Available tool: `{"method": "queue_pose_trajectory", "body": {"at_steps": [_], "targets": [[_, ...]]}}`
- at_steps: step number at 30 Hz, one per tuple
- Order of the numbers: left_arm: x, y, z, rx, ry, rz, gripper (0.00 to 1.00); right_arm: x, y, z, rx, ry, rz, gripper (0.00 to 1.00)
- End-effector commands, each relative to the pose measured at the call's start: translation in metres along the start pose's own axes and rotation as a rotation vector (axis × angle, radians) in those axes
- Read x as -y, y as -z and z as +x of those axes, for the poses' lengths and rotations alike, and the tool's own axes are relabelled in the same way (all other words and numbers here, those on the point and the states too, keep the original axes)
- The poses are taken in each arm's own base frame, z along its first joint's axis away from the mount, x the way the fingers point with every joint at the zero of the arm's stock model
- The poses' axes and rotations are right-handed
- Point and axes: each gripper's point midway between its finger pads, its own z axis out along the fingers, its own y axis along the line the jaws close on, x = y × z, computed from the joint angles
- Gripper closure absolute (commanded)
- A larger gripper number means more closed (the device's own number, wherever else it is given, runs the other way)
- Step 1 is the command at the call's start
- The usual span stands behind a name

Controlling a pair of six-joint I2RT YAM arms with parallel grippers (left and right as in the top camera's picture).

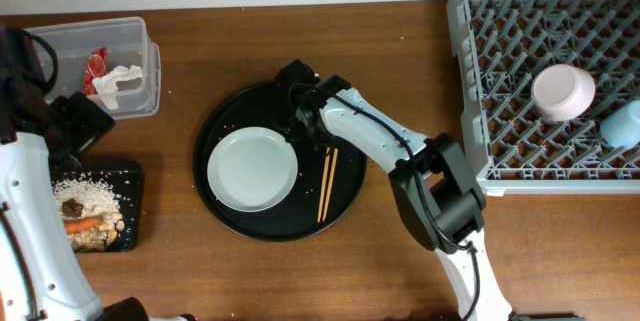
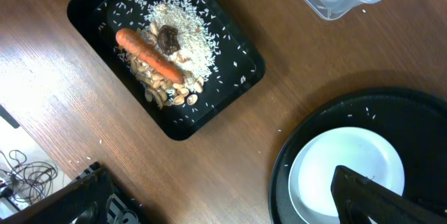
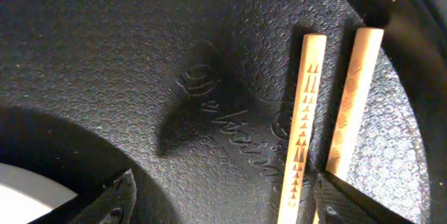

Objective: Sort waste into correct bins and load items into the dishwasher rack
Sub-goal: 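Grasp one wooden chopstick with the right gripper, then carry the chopstick to the rack and insert it upright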

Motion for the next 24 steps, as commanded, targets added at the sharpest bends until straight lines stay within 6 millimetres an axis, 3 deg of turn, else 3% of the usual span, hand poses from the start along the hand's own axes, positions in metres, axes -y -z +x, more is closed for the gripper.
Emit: {"method": "queue_pose_trajectory", "body": {"at_steps": [1,7,16,24], "targets": [[-0.005,-0.003,-0.002,0.0,0.014,-0.023,0.01,0.011,-0.02,0.004,-0.02,-0.012,0.045,0.2],[-0.005,-0.003,-0.002,0.0,0.014,-0.023,0.01,0.018,-0.025,0.008,-0.033,-0.009,0.081,0.38],[-0.005,-0.003,-0.002,0.0,0.014,-0.023,0.01,0.029,-0.02,0.016,-0.074,-0.006,0.125,0.85],[-0.005,-0.003,-0.002,0.0,0.014,-0.023,0.01,0.018,0.02,0.0,-0.074,0.044,0.107,0.96]]}}
